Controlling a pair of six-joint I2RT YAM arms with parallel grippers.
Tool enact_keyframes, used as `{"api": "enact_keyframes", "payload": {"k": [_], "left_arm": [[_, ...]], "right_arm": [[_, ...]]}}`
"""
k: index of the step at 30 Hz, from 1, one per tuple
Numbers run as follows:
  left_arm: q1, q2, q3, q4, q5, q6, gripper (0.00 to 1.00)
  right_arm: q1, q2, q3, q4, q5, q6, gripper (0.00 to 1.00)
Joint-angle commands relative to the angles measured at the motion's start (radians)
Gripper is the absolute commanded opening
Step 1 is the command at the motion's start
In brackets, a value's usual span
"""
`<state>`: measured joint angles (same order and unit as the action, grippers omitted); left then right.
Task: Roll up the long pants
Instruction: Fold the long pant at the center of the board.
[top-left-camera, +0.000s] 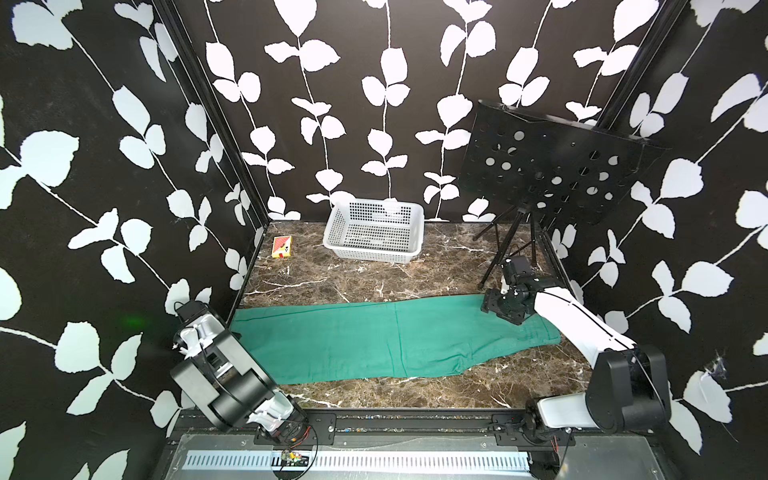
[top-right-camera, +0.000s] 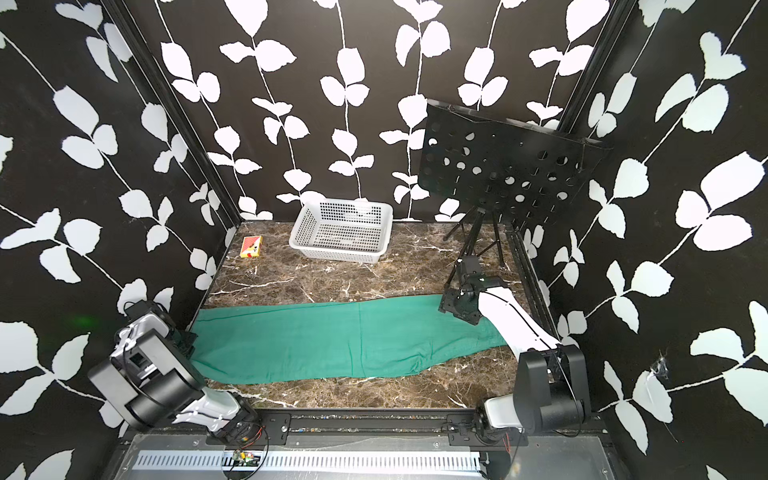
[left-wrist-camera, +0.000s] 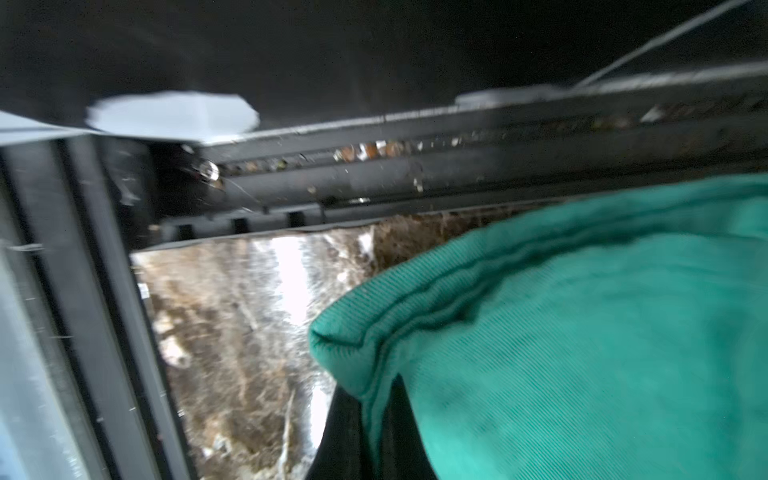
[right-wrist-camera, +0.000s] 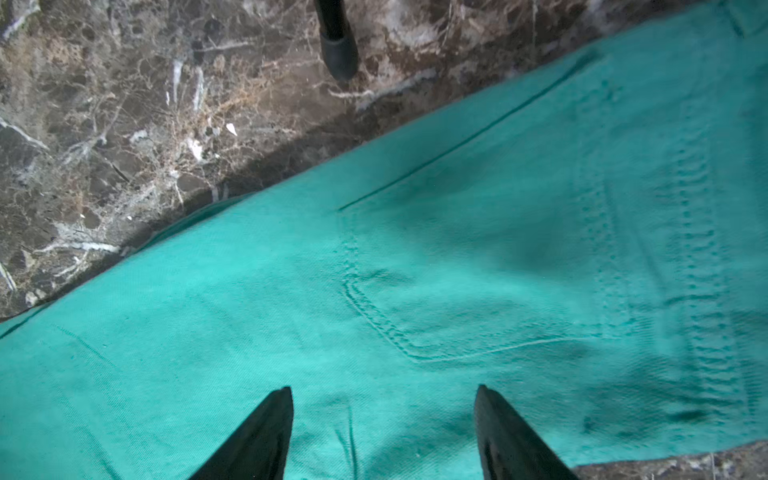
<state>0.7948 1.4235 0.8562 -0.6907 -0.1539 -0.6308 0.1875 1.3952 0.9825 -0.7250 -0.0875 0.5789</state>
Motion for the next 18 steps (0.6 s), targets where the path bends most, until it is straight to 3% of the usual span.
{"api": "enact_keyframes", "payload": {"k": [1, 5, 10, 13, 18], "left_arm": [[0.005, -0.078, 0.003, -0.030, 0.016, 0.008, 0.00], [-0.018, -0.171, -0.032, 0.004, 0.189, 0.003, 0.00], [-0.196, -0.294, -0.069, 0.052, 0.339, -0.084, 0.00], [-0.293, -0.384, -0.144, 0.096, 0.417, -0.236, 0.00], [-0.491, -0.483, -0.243, 0.148, 0.442, -0.461, 0.00]], "right_arm": [[0.003, -0.025, 0.033, -0.034, 0.009, -0.008, 0.71], [0.004, -0.026, 0.042, -0.046, 0.014, -0.016, 0.70], [0.009, 0.016, 0.087, -0.090, 0.050, -0.046, 0.69], [0.009, 0.037, 0.127, -0.111, 0.059, -0.059, 0.69], [0.009, 0.054, 0.169, -0.129, 0.036, -0.075, 0.69]]}}
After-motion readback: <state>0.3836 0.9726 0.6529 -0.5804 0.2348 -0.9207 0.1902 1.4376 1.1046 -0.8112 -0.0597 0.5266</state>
